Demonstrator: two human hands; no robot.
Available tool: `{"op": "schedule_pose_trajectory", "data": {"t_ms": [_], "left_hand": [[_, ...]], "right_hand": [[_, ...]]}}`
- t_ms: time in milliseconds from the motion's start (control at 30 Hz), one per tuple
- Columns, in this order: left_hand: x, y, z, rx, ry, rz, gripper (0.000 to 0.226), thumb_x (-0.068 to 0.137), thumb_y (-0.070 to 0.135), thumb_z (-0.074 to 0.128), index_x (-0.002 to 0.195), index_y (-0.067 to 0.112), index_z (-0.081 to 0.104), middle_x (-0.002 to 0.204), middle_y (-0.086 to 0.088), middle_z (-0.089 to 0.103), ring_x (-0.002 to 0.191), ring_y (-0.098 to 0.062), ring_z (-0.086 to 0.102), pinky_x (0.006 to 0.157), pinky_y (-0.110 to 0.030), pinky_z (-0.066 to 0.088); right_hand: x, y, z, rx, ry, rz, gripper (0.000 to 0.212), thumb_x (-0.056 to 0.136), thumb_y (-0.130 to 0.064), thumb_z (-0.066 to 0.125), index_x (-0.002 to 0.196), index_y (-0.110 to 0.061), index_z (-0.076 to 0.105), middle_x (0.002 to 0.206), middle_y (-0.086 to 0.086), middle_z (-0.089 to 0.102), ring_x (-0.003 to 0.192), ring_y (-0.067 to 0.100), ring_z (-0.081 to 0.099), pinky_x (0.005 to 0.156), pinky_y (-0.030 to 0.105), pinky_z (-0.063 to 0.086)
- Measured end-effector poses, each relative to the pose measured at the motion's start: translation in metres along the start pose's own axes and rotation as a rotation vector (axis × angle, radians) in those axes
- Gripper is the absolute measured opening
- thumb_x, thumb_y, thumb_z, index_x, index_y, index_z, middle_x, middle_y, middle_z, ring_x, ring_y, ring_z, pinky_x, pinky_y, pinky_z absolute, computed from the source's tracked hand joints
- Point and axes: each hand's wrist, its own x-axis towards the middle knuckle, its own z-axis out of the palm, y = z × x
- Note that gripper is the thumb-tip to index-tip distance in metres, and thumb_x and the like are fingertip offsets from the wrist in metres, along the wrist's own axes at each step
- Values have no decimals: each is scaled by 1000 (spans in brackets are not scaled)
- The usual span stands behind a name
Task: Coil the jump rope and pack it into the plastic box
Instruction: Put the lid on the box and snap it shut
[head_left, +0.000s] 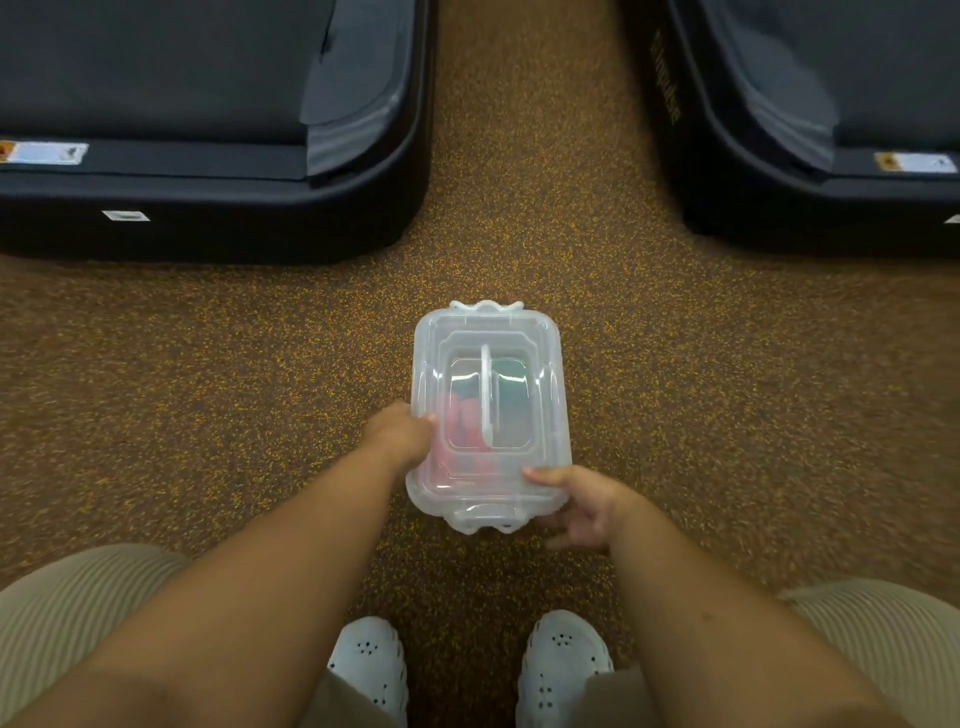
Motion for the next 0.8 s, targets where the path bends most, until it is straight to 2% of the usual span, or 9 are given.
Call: {"op": "schedule_pose_trajectory", "data": {"t_ms": [100,233,333,433,533,600,667,733,800], "left_hand": [[-3,-2,2,-28,6,2,29,93,25,54,116,9,60,113,-14,63,98,-33,63,88,-43,53],[-4,-5,2,-51,5,-1,31,91,23,56,117,8,61,114,-15,64,98,-34,63,87,-45,54],[-7,-6,3,-51,24,0,31,93,22,56,120,7,60,117,-15,63,101,-35,62,86,-42,53],[-5,-10,4,-69,24,8,31,93,22,56,121,8,59,117,-15,63,101,-34,61,88,-43,53],[-5,-12,4,-71,22,27,32,94,21,54,123,9,58,119,-14,62,103,-34,61,89,-43,52],[-6,-12,5,-60,16,40,34,95,23,53,127,11,55,122,-14,60,106,-34,59,92,-44,51],[-5,-13,7,-73,8,39,35,96,23,52,128,11,52,123,-14,59,106,-35,60,94,-46,50],[-5,-14,9,-84,14,31,32,96,22,51,126,10,54,122,-15,60,105,-34,61,93,-45,51],[-2,-15,9,-82,33,27,31,97,21,51,125,9,55,122,-16,60,105,-35,61,93,-45,51]], "right_hand": [[-2,28,9,-5,-83,45,81,73,-35,74,141,-12,37,147,18,40,141,36,26,112,61,20],[0,43,14,-62,-72,51,87,66,-46,74,138,-11,40,130,19,55,138,34,34,113,58,21],[-2,40,13,-77,-41,101,95,67,-49,76,141,-5,35,142,24,42,139,37,31,110,57,26],[-9,33,17,-8,-52,147,89,73,-34,77,141,1,32,136,28,48,131,41,41,107,53,35],[-16,25,24,-14,-32,94,62,82,-13,72,135,0,41,127,25,55,121,39,52,98,47,46],[-14,27,28,-142,76,31,50,78,-6,75,122,2,53,114,20,63,107,33,61,89,41,53],[-10,34,32,-318,279,-96,57,62,-8,86,112,-2,60,97,10,68,86,25,66,77,39,57],[-13,37,34,-396,445,-227,67,54,-13,91,110,-8,55,96,4,66,86,22,65,76,37,57],[-20,37,35,-398,522,-332,64,61,-10,88,108,-12,44,98,1,61,84,15,61,71,29,52]]}}
